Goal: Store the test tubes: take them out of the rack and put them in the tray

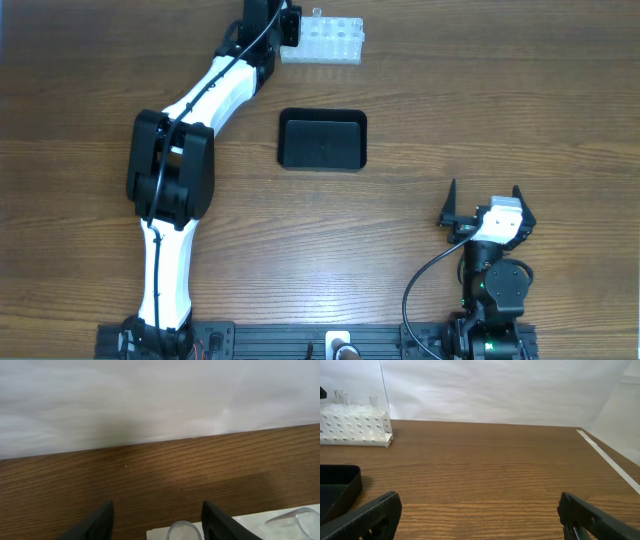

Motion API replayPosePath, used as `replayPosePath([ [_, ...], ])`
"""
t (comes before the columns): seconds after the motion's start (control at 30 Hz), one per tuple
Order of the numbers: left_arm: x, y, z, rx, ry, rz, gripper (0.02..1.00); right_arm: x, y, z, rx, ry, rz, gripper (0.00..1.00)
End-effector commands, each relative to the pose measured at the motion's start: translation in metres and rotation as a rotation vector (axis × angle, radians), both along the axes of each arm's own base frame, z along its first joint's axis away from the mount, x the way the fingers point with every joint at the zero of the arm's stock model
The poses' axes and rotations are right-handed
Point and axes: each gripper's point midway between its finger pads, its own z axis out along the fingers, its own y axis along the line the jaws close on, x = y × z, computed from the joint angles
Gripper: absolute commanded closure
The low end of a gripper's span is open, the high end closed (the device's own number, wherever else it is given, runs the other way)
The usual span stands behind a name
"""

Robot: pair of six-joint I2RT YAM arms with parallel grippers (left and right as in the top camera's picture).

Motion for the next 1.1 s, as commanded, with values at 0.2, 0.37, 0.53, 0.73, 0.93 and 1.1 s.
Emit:
replayPosePath([
  [0.2, 0.0029, -0.0068, -0.0049, 0.009, -0.005, -0.008, 0.564, -0.0001, -0.001, -0.0023, -0.004, 0.0, -0.003, 0.009],
  [0.37, 0.0015, -0.0109, -0.008, 0.01, 0.0, -0.015, 0.588, -0.0001, -0.001, -0.0023, -0.004, 0.0, -0.004, 0.009],
  [0.53, 0.0023, -0.0116, -0.0065, 0.007, -0.006, -0.017, 0.698, -0.0001, -0.001, -0.0023, -0.004, 0.0, -0.003, 0.009],
  [0.73, 0.0022, -0.012, -0.0065, 0.006, -0.006, -0.018, 0.774, -0.0001, -0.001, -0.0023, -0.004, 0.0, -0.003, 0.009],
  [0.93, 0.002, -0.0125, -0.0067, 0.005, -0.005, -0.021, 0.827, -0.0001, -0.001, -0.0023, -0.004, 0.0, -0.004, 0.007],
  [1.1, 0.0018, -0.0137, -0.0066, 0.001, -0.004, -0.027, 0.879, -0.0001, -0.001, -0.0023, -0.004, 0.0, -0.004, 0.007],
])
